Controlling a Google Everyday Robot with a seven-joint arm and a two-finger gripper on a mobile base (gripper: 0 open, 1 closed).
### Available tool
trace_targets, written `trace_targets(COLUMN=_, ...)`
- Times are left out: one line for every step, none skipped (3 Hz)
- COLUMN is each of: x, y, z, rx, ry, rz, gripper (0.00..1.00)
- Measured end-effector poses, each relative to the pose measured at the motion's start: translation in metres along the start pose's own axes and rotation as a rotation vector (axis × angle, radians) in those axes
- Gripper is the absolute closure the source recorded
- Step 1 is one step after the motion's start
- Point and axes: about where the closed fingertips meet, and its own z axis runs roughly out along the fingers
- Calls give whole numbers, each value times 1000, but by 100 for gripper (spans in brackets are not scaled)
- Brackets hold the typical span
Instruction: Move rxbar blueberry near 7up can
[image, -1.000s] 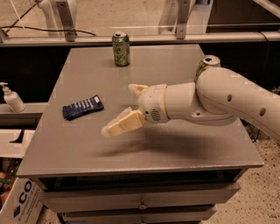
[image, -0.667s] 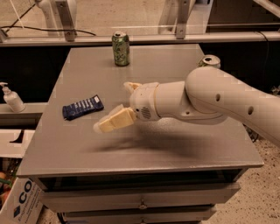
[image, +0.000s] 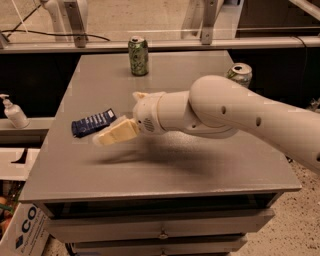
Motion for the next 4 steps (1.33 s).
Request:
trace_targets(x=-2, y=0, z=20, rx=1, ry=10, rz=-2, gripper=0)
trace_targets(x=0, y=0, z=39, rx=-4, ry=18, rz=-4, gripper=0)
trace_targets(x=2, y=-1, z=53, rx=-10, ry=31, rz=-21, gripper=0)
trace_targets(x=4, y=0, z=65, rx=-16, ry=40, rz=-43, gripper=18)
